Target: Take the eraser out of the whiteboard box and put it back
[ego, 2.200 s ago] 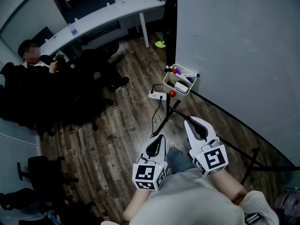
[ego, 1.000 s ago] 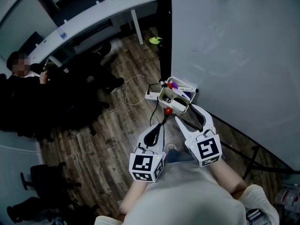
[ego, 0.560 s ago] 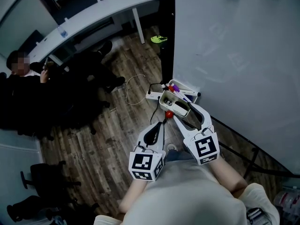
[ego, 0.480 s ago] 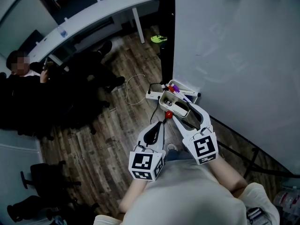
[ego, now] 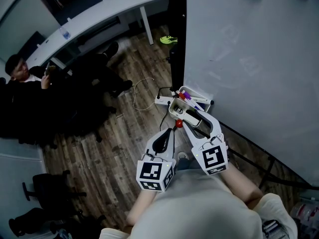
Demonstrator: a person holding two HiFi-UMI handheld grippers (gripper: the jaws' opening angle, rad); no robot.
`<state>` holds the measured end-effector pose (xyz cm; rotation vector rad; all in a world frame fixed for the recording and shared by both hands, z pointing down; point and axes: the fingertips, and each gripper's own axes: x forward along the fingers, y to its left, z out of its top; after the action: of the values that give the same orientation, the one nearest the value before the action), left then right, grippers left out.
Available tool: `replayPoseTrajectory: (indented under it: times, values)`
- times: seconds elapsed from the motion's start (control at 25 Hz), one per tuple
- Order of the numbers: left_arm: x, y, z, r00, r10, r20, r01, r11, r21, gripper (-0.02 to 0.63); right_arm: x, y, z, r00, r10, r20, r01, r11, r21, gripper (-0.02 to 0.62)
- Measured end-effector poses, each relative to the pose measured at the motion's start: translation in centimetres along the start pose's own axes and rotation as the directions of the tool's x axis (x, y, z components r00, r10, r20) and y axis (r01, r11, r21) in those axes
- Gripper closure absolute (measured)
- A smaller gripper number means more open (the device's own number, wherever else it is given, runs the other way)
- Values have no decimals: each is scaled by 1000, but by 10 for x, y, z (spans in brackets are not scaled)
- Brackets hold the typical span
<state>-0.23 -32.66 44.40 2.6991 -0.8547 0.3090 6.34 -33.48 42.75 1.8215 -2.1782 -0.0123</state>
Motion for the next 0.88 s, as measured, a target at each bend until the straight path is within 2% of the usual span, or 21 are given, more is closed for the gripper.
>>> replayPoseTrajectory:
  times: [0.88]
  values:
    - [-8, -3, 2, 1000, 5, 14, -5, 1000, -1, 601, -7, 0, 8, 1000, -3, 25, 3, 1000, 2, 426]
